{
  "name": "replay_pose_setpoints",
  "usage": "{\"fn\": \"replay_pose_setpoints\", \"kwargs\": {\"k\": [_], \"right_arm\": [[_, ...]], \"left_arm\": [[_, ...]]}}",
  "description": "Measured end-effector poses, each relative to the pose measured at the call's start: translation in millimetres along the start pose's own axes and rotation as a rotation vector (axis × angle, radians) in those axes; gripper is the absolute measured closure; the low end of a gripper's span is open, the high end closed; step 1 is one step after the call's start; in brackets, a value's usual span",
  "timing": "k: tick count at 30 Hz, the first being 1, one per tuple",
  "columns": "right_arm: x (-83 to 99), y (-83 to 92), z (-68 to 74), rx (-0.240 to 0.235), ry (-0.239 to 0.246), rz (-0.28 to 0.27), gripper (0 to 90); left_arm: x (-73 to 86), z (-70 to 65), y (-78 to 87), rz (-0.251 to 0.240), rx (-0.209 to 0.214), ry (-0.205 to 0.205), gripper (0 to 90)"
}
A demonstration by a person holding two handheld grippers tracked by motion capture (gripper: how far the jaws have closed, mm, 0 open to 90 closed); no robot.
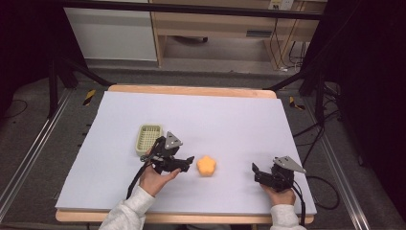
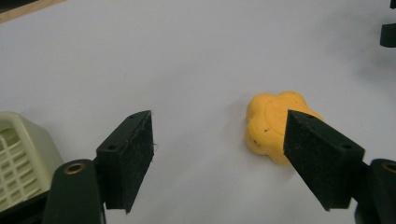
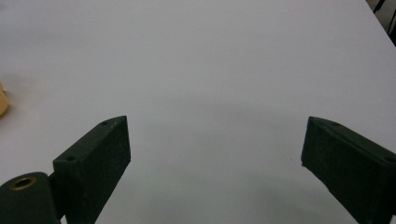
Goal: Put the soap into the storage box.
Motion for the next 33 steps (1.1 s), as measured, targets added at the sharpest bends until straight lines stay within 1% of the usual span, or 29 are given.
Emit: {"fn": "replay_pose_setpoints", "kwargs": {"k": [4, 6, 7, 8, 11, 14, 17, 22, 25, 30, 33], "right_arm": [[0.0, -0.1, 0.0, -0.001, 0.002, 0.000, 8.6], [0.0, -0.4, -0.5, 0.002, -0.002, 0.005, 8.3], [0.0, -0.4, -0.5, 0.002, -0.002, 0.005, 8.3], [0.0, -0.2, -0.3, 0.000, -0.002, 0.005, 8.2], [0.0, -0.3, -0.2, 0.001, -0.001, 0.005, 8.3], [0.0, -0.2, 0.1, 0.000, -0.003, 0.007, 8.3], [0.0, -0.1, 0.2, -0.001, -0.001, 0.006, 8.3], [0.1, -0.4, 0.4, 0.000, 0.003, 0.008, 8.3], [0.1, -0.7, 0.2, 0.001, 0.002, 0.011, 8.3], [0.1, -0.8, 0.4, -0.003, -0.001, 0.015, 8.3], [0.1, -1.2, 0.2, -0.003, 0.000, 0.018, 8.4]], "left_arm": [[-2.1, -3.5, -4.5, 0.013, 0.010, -0.008, 23.3], [-3.6, -7.9, -8.4, 0.021, 0.017, -0.020, 23.0], [-3.6, -7.9, -8.4, 0.021, 0.017, -0.020, 22.9], [-5.3, -11.2, -10.5, 0.028, 0.022, -0.028, 22.6], [-7.0, -13.2, -11.6, 0.026, 0.025, -0.032, 22.1], [-8.8, -16.3, -14.4, 0.036, 0.040, -0.039, 21.4], [-9.0, -19.4, -16.5, 0.048, 0.043, -0.057, 20.2], [-9.1, -22.2, -21.7, 0.058, 0.051, -0.062, 19.7], [-8.8, -24.9, -26.1, 0.073, 0.061, -0.067, 18.7], [-8.6, -32.6, -36.2, 0.097, 0.065, -0.091, 17.7], [-8.7, -34.7, -38.9, 0.105, 0.070, -0.094, 16.9]]}}
Point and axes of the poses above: each handheld gripper's, and its own axes: y roughly backward along the jaws, x roughly out of its underside, z roughly to its left, the point moved 3 cm from there along -y, roughly forward along the jaws
